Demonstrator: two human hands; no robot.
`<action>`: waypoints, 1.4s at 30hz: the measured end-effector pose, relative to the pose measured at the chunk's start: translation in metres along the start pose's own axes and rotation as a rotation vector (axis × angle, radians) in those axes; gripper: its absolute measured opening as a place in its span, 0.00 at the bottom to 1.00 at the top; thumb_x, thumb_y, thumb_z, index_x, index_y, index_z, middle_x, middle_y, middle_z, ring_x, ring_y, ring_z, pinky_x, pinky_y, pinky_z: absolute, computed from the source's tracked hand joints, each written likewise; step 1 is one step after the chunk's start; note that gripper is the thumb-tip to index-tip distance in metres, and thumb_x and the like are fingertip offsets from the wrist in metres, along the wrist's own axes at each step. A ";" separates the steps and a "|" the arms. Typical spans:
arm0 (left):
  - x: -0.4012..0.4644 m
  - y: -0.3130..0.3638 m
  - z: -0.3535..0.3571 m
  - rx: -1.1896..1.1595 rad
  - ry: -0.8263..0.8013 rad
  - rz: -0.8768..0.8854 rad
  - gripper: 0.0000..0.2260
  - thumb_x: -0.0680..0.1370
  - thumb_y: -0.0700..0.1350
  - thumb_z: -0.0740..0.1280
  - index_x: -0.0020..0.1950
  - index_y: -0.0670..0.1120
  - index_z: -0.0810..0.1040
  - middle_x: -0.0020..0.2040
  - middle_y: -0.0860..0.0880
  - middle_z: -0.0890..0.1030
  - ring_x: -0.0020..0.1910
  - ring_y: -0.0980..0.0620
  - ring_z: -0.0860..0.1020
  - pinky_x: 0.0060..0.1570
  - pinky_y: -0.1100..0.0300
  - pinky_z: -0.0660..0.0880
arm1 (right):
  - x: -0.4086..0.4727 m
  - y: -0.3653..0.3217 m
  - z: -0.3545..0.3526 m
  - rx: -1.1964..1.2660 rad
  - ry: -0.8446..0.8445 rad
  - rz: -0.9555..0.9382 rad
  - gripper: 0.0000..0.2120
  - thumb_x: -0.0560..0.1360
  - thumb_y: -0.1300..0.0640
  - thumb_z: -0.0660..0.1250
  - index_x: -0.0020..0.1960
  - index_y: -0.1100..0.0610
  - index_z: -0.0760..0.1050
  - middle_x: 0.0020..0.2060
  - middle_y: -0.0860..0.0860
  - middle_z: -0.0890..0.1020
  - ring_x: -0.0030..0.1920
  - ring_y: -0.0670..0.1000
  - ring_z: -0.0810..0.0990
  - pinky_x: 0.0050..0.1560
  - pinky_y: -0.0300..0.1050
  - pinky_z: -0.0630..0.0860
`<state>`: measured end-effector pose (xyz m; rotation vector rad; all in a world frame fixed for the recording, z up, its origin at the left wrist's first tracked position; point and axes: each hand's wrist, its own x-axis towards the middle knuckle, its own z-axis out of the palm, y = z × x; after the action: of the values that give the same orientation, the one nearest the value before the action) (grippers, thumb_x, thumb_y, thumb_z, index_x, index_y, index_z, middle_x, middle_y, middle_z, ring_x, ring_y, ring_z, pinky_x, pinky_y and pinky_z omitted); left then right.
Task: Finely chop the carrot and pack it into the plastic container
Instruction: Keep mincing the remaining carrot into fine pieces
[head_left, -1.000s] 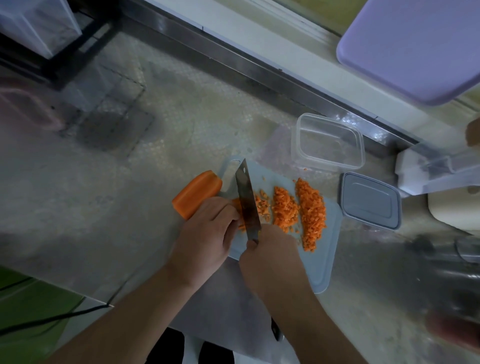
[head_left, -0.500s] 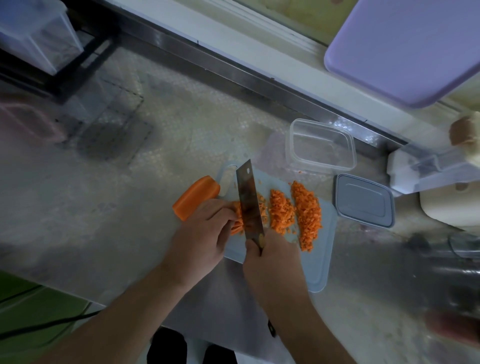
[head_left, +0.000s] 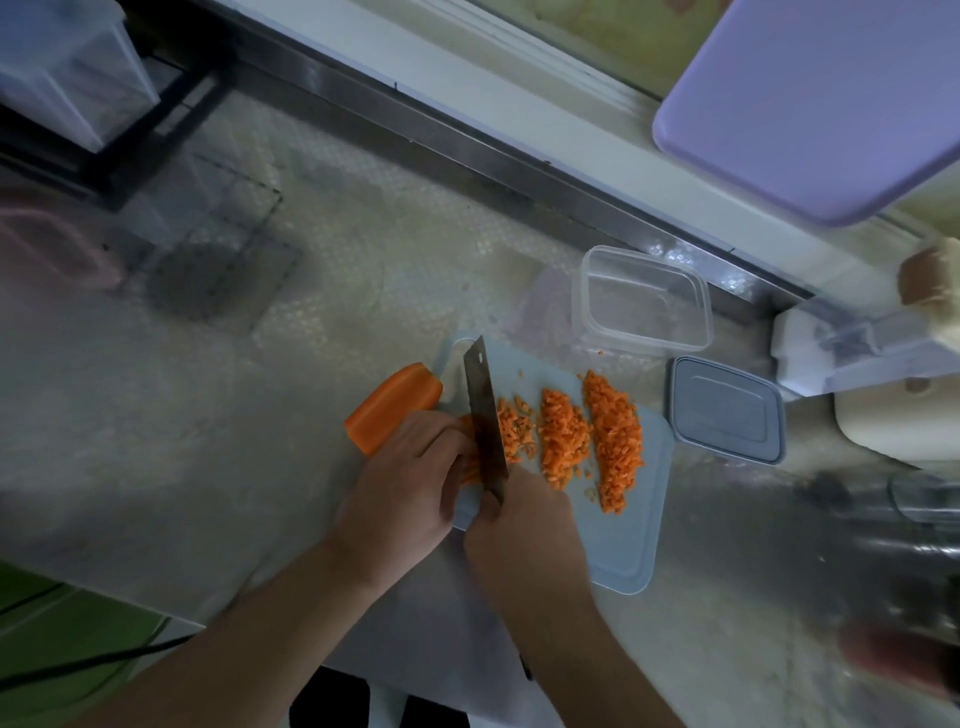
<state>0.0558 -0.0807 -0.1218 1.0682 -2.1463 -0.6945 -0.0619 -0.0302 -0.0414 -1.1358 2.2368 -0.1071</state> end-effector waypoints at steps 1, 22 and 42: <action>0.000 0.001 0.000 -0.009 -0.007 0.001 0.07 0.82 0.37 0.65 0.52 0.43 0.83 0.53 0.50 0.80 0.55 0.50 0.78 0.59 0.64 0.72 | -0.002 0.002 0.001 0.025 0.020 -0.015 0.04 0.78 0.54 0.60 0.46 0.50 0.72 0.40 0.48 0.77 0.43 0.53 0.78 0.43 0.51 0.79; -0.012 0.006 -0.009 0.047 0.003 -0.043 0.07 0.83 0.39 0.67 0.56 0.43 0.84 0.56 0.50 0.82 0.58 0.52 0.79 0.57 0.60 0.76 | -0.013 0.008 -0.001 0.072 0.042 -0.056 0.08 0.80 0.54 0.59 0.42 0.50 0.71 0.36 0.48 0.77 0.37 0.49 0.77 0.35 0.45 0.73; -0.016 0.001 -0.011 0.045 -0.003 -0.033 0.07 0.80 0.39 0.72 0.58 0.42 0.85 0.57 0.49 0.82 0.60 0.51 0.79 0.64 0.62 0.74 | -0.013 0.007 -0.005 0.085 0.081 -0.043 0.10 0.81 0.53 0.60 0.41 0.51 0.70 0.34 0.47 0.76 0.35 0.48 0.76 0.31 0.42 0.66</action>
<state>0.0709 -0.0689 -0.1184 1.1288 -2.1608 -0.6655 -0.0642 -0.0166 -0.0333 -1.1519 2.2561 -0.2672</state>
